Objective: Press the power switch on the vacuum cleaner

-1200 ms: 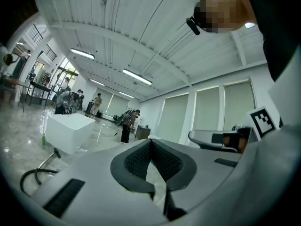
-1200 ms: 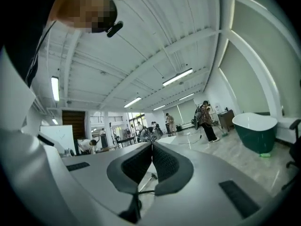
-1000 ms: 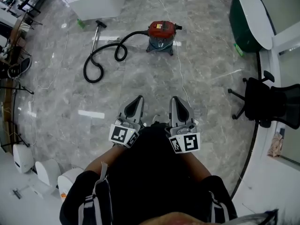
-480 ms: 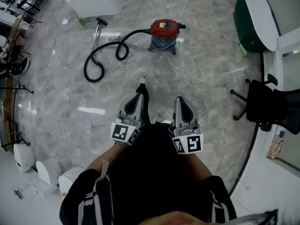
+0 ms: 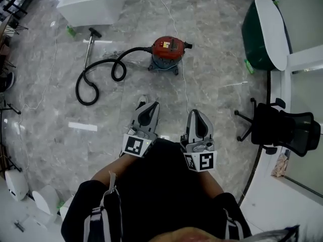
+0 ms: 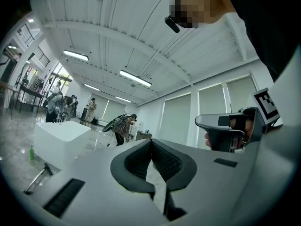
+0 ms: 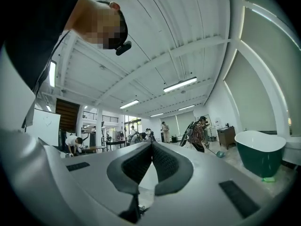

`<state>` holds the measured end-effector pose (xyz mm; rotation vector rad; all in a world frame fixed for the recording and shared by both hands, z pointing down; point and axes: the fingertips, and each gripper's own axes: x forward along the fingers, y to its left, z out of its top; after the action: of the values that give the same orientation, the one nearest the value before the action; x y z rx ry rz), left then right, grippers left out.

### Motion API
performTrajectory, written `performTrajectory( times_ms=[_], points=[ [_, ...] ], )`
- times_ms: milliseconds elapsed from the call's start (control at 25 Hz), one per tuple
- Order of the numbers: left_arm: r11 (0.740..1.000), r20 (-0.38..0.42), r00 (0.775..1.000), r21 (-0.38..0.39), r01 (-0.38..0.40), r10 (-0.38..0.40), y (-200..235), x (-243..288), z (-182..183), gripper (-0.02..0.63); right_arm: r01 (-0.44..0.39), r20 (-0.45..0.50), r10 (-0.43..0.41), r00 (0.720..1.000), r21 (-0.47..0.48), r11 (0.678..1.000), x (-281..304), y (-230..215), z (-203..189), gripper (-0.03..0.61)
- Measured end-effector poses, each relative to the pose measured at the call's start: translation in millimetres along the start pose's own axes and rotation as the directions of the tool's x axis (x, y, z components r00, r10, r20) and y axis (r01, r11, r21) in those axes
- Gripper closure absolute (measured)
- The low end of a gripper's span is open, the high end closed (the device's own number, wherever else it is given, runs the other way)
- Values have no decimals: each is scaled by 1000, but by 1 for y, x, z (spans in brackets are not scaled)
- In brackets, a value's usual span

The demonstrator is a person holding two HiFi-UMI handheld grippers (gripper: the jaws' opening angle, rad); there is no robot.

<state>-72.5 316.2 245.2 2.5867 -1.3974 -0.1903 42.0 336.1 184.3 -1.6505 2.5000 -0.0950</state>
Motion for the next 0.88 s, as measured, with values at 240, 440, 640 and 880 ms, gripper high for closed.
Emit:
performTrajectory(
  times_ms=[240, 440, 640, 880],
  points=[
    [999, -14, 1000, -50, 10, -11, 72, 56, 18, 595, 16, -11, -16, 1000, -39, 999, 96, 1, 1, 561],
    [994, 7, 1000, -103, -18, 19, 135, 91, 44, 595, 2, -25, -3, 1000, -56, 998, 165, 11, -3, 560],
    [993, -69, 997, -107, -40, 33, 186, 124, 40, 595, -4, -47, 3, 999, -31, 1000, 219, 11, -13, 561],
    [993, -92, 994, -101, -60, 51, 203, 156, 43, 595, -1, -50, 0, 999, -17, 1000, 246, 0, -13, 561]
  ],
)
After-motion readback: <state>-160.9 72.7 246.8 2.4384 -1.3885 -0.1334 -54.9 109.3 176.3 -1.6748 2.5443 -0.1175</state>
